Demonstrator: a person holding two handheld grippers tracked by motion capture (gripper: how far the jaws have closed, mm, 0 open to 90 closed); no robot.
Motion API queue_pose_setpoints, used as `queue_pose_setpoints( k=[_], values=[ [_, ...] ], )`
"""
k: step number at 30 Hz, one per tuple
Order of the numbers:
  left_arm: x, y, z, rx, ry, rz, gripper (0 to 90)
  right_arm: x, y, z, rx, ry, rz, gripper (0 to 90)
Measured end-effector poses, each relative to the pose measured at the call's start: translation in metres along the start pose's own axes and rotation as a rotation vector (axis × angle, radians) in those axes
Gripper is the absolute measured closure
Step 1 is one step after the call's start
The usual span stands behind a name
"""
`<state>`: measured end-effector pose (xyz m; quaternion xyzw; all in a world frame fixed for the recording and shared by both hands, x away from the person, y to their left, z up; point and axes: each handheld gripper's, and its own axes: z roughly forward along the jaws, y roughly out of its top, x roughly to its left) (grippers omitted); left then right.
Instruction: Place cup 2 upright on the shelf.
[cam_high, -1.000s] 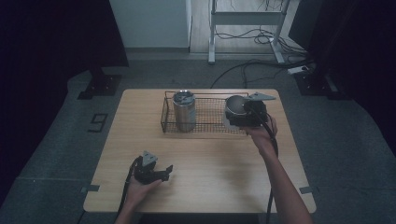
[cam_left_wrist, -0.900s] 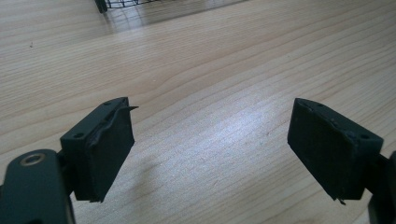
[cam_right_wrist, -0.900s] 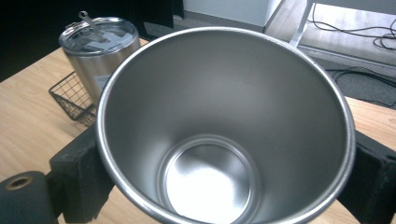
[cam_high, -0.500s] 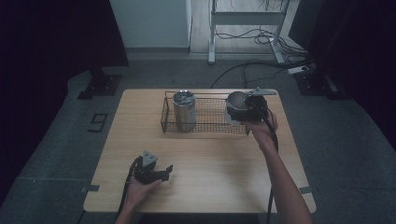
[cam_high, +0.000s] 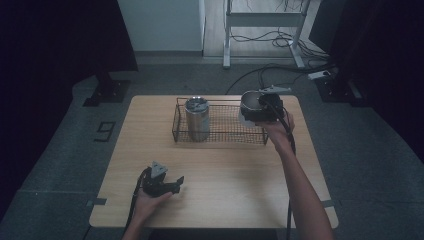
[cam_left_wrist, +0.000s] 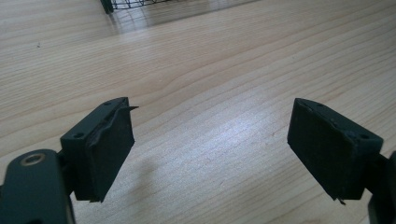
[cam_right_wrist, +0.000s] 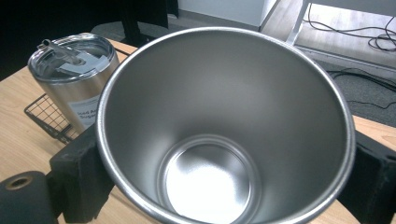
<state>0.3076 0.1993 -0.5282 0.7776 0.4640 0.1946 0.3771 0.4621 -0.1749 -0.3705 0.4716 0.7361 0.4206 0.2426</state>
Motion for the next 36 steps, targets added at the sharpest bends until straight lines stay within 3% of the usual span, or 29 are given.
queue_pose_setpoints(
  k=[16,36],
  values=[
    [-0.001,0.001,0.000,0.004,-0.009,0.002,14.6,0.003,0.016,0.021,0.030,0.024,-0.015,7.5],
    [0.001,-0.001,0.002,0.023,-0.010,0.001,14.6,-0.010,0.012,0.062,0.084,0.010,0.003,7.5]
  ],
)
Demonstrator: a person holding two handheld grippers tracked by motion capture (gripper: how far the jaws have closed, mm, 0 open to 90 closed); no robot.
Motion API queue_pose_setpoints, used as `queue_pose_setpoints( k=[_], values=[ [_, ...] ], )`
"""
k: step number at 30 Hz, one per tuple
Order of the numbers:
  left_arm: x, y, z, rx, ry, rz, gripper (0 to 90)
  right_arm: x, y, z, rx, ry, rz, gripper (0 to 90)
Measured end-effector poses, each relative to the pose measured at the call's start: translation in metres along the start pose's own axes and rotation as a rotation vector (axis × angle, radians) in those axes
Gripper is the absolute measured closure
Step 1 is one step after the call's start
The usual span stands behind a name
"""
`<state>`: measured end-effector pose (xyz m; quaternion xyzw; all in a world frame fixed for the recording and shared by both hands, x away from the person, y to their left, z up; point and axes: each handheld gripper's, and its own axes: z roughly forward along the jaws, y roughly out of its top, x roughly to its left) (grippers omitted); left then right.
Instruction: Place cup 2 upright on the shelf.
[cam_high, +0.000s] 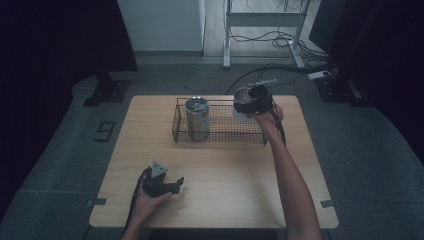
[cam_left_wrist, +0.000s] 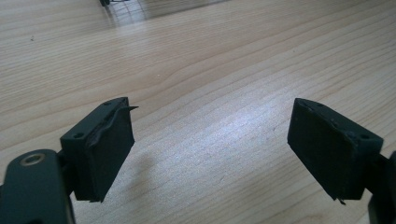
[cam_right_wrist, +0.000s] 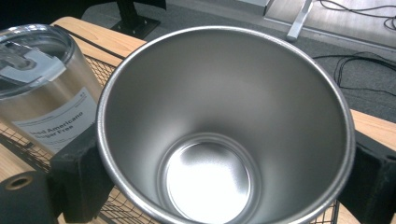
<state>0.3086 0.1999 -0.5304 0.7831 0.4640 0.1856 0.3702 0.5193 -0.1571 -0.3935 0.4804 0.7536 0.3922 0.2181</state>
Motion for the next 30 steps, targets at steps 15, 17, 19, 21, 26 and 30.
queue_pose_setpoints(
  k=[15,17,19,21,26,30],
  values=[
    [0.001,-0.001,0.000,0.004,-0.006,-0.001,14.7,-0.003,-0.004,0.020,0.025,0.002,0.015,7.5],
    [0.001,-0.001,0.001,0.006,-0.006,0.000,14.6,-0.004,-0.006,0.023,0.030,0.003,0.019,7.5],
    [0.001,-0.001,0.001,0.007,-0.006,0.000,14.6,-0.005,-0.009,0.026,0.036,0.002,0.025,7.5],
    [0.001,-0.002,0.001,0.010,-0.007,0.001,14.6,-0.006,-0.012,0.029,0.044,0.002,0.029,7.5],
    [0.002,-0.002,0.000,0.004,-0.019,-0.005,14.6,-0.008,-0.019,0.037,0.073,-0.008,0.023,7.5],
    [0.002,-0.002,0.000,0.006,-0.018,-0.003,14.7,-0.010,-0.024,0.042,0.082,-0.010,0.028,7.5]
  ],
)
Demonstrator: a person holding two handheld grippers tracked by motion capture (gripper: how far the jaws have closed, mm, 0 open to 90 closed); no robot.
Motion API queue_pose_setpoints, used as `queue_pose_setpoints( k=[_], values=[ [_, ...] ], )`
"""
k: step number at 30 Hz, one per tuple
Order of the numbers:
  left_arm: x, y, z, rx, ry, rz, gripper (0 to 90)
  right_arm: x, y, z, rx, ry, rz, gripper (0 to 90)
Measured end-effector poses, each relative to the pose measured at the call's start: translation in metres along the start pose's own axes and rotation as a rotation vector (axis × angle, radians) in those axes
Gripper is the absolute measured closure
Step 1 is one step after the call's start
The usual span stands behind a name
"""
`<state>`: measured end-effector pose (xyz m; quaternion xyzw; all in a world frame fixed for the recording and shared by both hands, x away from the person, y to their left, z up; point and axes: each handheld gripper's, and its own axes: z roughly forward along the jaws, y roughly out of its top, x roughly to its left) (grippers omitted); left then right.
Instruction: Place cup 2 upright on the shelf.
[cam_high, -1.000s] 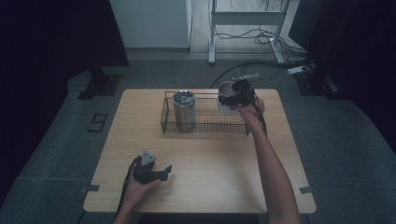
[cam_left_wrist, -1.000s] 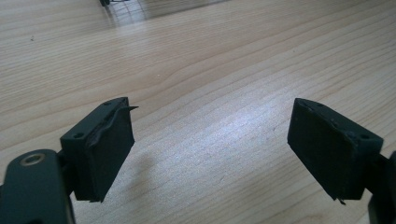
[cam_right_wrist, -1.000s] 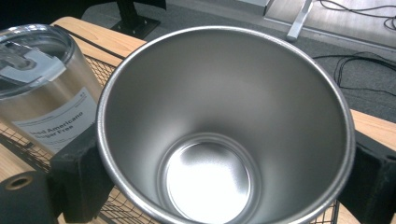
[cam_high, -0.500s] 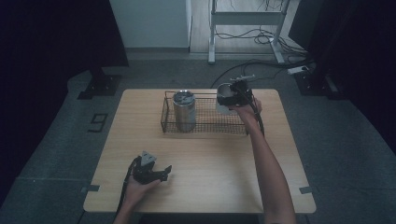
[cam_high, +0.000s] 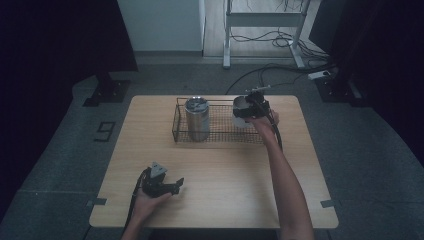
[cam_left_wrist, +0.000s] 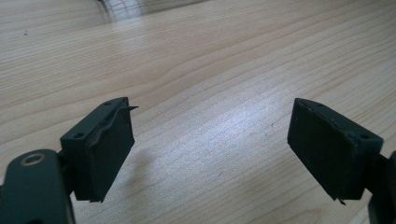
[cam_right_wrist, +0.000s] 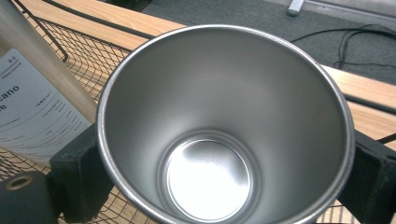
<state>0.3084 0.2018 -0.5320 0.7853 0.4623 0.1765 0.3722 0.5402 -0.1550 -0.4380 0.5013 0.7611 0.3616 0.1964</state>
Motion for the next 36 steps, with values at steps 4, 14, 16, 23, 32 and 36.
queue_pose_setpoints(
  k=[4,14,16,23,32,36],
  values=[
    [0.000,0.000,0.001,0.004,0.000,0.003,14.6,-0.001,-0.004,0.006,0.008,0.002,-0.002,7.5],
    [-0.001,-0.001,0.002,0.011,-0.002,0.006,14.7,0.000,-0.010,0.020,0.042,-0.006,-0.022,7.5],
    [-0.001,-0.001,0.002,0.012,-0.002,0.005,14.7,0.000,-0.010,0.022,0.044,-0.006,-0.018,7.5],
    [-0.001,-0.001,0.003,0.014,-0.004,0.010,14.7,-0.001,-0.014,0.027,0.055,-0.008,-0.019,7.5],
    [-0.002,-0.001,0.003,0.025,-0.015,0.011,14.9,-0.001,-0.021,0.036,0.088,-0.024,-0.023,7.4],
    [-0.002,-0.001,0.004,0.024,-0.016,0.009,14.9,0.002,-0.022,0.037,0.095,-0.043,-0.041,7.5]
  ],
)
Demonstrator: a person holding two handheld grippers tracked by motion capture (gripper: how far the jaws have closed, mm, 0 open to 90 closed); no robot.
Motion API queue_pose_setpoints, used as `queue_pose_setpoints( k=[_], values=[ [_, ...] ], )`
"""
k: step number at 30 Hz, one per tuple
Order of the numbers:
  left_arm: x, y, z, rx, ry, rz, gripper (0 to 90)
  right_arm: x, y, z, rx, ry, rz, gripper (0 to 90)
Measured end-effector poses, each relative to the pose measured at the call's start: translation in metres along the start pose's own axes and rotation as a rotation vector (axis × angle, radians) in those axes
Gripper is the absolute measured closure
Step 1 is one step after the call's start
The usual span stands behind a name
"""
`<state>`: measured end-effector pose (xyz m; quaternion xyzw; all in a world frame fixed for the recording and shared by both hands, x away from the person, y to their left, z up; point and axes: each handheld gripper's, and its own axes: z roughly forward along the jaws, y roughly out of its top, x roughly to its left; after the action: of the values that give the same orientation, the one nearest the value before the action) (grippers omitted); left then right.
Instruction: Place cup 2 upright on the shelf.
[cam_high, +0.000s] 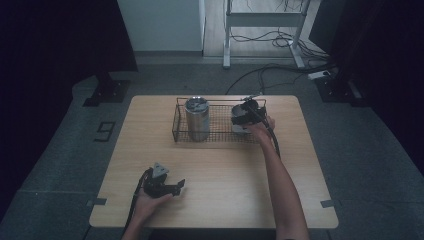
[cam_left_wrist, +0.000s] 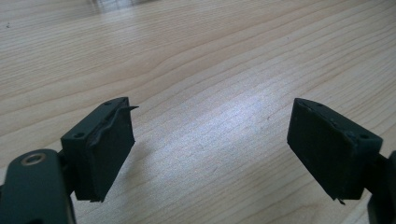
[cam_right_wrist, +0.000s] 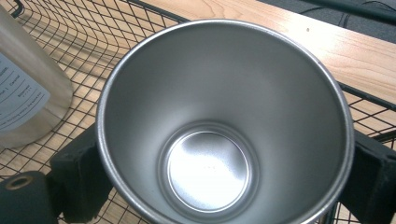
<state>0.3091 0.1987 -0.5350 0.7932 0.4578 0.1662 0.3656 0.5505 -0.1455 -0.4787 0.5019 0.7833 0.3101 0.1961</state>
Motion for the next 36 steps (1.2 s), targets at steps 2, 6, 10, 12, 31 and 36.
queue_pose_setpoints(
  k=[2,6,10,12,31,36],
  values=[
    [0.000,0.000,0.000,0.001,0.000,0.001,14.8,0.000,0.000,0.000,0.002,0.002,-0.004,7.4],
    [0.001,0.000,-0.001,0.003,-0.001,0.001,14.8,0.000,-0.002,0.000,0.010,0.004,-0.008,7.4],
    [0.002,0.000,-0.001,0.003,-0.002,-0.003,14.8,0.000,-0.004,-0.002,0.027,0.003,-0.006,7.2],
    [0.002,0.000,-0.001,0.003,-0.003,-0.003,14.8,-0.001,-0.006,-0.003,0.030,0.000,-0.004,6.9],
    [0.003,0.001,-0.003,-0.004,0.003,-0.010,14.8,-0.002,0.001,-0.033,-0.092,-0.004,0.026,0.0],
    [0.006,0.000,-0.003,-0.001,0.004,-0.013,14.8,0.000,0.000,-0.048,-0.147,0.014,0.019,0.0]
  ],
)
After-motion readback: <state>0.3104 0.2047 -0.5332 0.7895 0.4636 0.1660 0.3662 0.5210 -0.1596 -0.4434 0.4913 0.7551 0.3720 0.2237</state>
